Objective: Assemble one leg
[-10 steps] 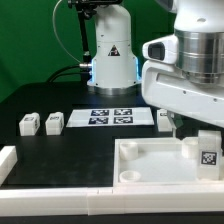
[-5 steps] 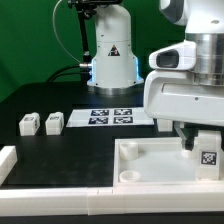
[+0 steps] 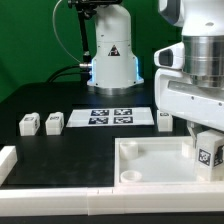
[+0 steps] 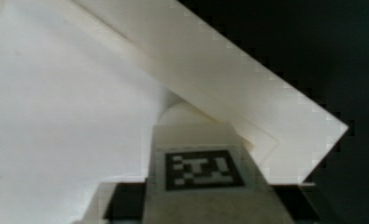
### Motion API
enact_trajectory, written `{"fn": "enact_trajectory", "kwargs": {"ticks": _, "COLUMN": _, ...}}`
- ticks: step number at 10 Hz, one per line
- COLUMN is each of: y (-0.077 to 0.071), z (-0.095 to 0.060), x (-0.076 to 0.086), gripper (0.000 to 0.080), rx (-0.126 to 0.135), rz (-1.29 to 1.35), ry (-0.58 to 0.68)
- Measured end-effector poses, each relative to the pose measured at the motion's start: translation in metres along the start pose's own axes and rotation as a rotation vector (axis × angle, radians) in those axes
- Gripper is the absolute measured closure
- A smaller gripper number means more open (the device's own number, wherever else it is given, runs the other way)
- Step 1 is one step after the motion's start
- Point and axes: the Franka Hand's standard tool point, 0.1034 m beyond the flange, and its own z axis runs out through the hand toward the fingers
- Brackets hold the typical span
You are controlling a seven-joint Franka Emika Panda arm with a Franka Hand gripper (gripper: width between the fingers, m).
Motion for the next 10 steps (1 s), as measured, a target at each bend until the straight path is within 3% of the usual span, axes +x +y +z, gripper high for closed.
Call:
{"fn": "enact_trajectory", "kwargs": {"ticks": 3, "y": -0.0031, "z": -0.0003, "x": 0.0009, "gripper": 0.0509, "rx": -0.017, "rz": 0.440, "ry": -0.016}}
{"fn": "enact_trajectory", "kwargs": {"ticks": 5, "y": -0.0040, "z": -0.0004, "x": 0.0024, "gripper": 0.0508, "rx": -0.015, "rz": 0.747, "ry": -0.031}}
{"fn": "enact_trajectory", "kwargs": {"ticks": 10, "y": -0.0021, "z": 0.0004, "x": 0.0017, "gripper": 0.0506, "rx": -0.013, "rz": 0.755, "ry": -0.018}}
